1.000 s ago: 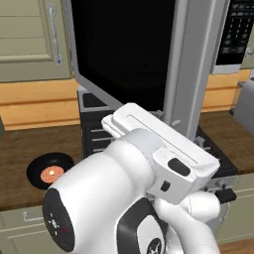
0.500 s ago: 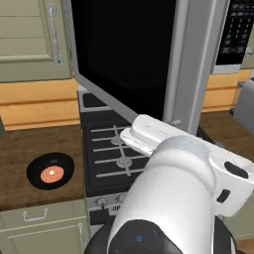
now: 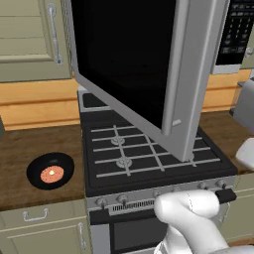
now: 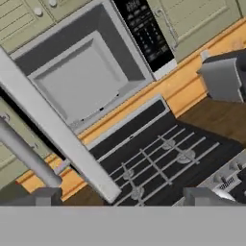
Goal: Open the microwave, place the bowl with waffle inside the microwave, then close the microwave door and turn it on.
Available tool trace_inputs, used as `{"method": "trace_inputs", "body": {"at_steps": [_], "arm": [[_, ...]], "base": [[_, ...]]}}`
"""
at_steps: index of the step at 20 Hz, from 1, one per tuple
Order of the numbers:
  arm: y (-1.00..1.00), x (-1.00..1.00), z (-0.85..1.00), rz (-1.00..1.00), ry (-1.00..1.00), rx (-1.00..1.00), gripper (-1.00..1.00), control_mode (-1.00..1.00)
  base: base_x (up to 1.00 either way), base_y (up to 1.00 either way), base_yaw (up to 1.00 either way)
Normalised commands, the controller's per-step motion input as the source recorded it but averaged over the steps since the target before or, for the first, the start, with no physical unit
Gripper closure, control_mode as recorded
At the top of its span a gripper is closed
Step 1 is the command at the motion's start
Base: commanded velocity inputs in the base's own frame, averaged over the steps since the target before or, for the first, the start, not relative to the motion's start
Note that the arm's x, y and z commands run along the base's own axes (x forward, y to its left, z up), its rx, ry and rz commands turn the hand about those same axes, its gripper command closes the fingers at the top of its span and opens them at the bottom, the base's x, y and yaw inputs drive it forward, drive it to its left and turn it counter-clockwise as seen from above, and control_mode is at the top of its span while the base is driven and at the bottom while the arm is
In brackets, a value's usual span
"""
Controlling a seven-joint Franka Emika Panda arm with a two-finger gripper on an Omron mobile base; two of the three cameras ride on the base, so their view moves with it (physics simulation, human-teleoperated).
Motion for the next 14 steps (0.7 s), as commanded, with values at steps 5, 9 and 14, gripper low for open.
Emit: {"method": "trace_inputs", "body": {"at_steps": [5, 9, 14], "arm": [[-0.86, 0.05, -0.01, 0.33, 0.09, 0.66, -1.00, -1.00], [-0.45, 0.39, -0.03, 0.40, 0.20, 0.75, -1.00, -1.00], [-0.52, 0.34, -0.02, 0.38, 0.04, 0.73, -1.00, -1.00]], "base": [[0.00, 0.00, 0.00], [0.00, 0.00, 0.00], [0.00, 0.00, 0.00]]}}
